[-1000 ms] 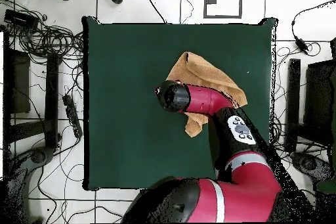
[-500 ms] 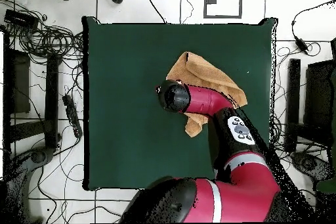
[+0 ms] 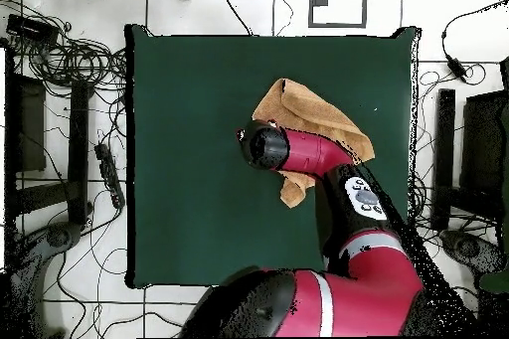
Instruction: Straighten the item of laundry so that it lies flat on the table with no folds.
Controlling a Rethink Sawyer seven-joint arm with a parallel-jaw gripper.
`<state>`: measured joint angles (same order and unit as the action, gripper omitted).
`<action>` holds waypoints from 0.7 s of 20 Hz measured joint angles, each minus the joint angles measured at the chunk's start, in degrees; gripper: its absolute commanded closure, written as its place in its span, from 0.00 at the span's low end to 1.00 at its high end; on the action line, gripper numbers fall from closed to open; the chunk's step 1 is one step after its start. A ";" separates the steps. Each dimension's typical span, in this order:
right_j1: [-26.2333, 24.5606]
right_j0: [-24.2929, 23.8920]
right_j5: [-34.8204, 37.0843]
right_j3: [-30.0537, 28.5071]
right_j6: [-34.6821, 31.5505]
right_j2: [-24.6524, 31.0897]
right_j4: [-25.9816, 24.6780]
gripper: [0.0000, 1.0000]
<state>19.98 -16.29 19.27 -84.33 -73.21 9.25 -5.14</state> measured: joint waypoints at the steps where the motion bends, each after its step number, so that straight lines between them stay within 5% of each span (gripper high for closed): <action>1: 0.07 0.04 -0.01 -0.11 0.00 -0.07 0.11 1.00; 6: 1.95 0.53 -0.01 -2.02 0.00 -0.92 1.25 1.00; 14: 12.27 6.46 0.90 -9.68 -4.07 -5.47 8.37 1.00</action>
<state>32.26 -9.83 20.18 -94.01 -77.28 3.79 3.23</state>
